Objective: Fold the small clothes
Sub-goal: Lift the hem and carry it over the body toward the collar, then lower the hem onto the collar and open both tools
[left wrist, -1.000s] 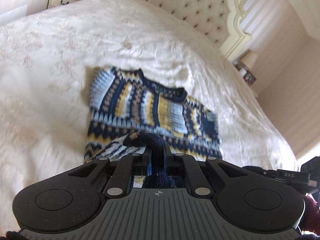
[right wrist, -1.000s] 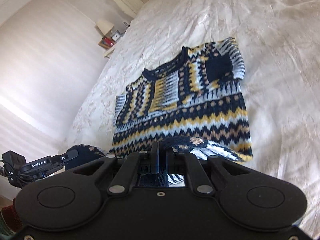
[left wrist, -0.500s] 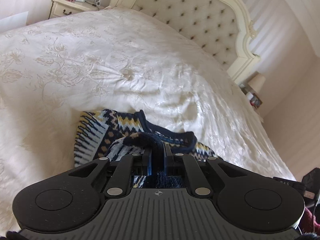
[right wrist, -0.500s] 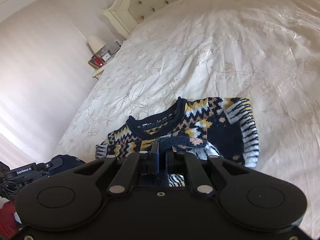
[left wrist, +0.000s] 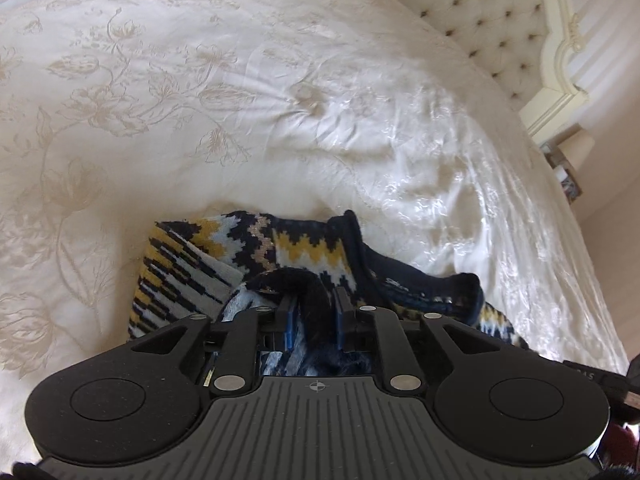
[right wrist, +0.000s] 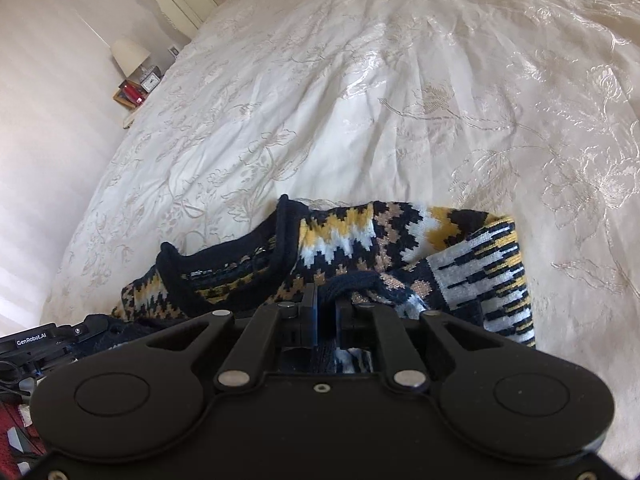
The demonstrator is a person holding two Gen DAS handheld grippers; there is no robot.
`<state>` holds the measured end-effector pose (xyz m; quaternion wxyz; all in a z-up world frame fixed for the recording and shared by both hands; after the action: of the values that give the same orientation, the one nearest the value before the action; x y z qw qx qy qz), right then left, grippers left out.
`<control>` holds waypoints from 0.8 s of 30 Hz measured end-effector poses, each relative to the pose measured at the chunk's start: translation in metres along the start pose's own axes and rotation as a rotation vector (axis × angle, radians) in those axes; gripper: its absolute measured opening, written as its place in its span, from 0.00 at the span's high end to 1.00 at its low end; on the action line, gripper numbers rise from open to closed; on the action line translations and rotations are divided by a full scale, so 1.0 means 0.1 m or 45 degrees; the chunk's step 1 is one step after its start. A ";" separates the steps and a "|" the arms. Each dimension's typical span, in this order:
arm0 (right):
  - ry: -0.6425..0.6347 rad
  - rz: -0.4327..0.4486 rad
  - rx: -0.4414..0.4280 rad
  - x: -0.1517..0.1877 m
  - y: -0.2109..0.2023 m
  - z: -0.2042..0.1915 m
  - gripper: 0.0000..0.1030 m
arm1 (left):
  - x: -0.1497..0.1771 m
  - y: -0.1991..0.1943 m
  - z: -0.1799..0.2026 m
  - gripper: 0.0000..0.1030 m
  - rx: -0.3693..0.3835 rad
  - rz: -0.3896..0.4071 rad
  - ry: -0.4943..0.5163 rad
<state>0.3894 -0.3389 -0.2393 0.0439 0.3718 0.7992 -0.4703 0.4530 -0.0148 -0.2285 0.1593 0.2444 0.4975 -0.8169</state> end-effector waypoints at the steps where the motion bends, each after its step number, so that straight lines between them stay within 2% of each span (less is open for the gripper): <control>1: 0.002 0.001 0.004 -0.02 0.02 0.02 0.80 | -0.02 0.02 -0.02 0.80 -0.005 0.002 -0.010; 5: -0.009 0.000 0.014 -0.08 0.06 0.04 0.78 | -0.18 0.00 -0.08 0.68 -0.072 0.084 0.009; 9: -0.032 0.024 0.016 -0.10 0.03 0.03 0.74 | -0.30 -0.08 -0.06 0.64 -0.100 0.098 0.059; 10: -0.039 0.037 0.019 -0.09 0.01 0.02 0.65 | -0.32 -0.11 -0.04 0.63 -0.104 0.104 0.081; 11: -0.050 0.062 0.030 -0.10 -0.03 0.02 0.51 | -0.33 -0.15 -0.01 0.63 -0.105 0.112 0.108; 13: -0.063 0.116 0.026 -0.14 -0.11 0.01 0.39 | -0.33 -0.22 0.06 0.63 -0.105 0.124 0.150; 16: -0.070 0.141 0.031 -0.17 -0.20 0.01 0.39 | -0.29 -0.33 0.19 0.62 -0.093 0.127 0.208; 19: -0.153 0.152 0.030 -0.14 -0.29 -0.11 0.39 | -0.15 -0.37 0.36 0.61 -0.072 0.103 0.292; 22: -0.270 0.139 0.038 0.01 -0.35 -0.26 0.39 | 0.07 -0.37 0.52 0.61 -0.045 0.051 0.377; 24: -0.343 0.105 0.035 0.15 -0.32 -0.36 0.35 | 0.24 -0.33 0.60 0.60 -0.030 0.002 0.424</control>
<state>0.3677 -0.3116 -0.2026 0.1649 0.3385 0.7636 -0.5245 0.4017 -0.0536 -0.1944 0.0781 0.3751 0.5264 -0.7591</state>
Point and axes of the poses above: each gripper's, at about its wrist camera, not at the fingertips, and y roughly the way its jaws point, z to its right, x to its underside, the point moved 10 cm from there along y, roughly the way its jaws point, and after that the axes turned 7 degrees about y, right-handed, at the moved point
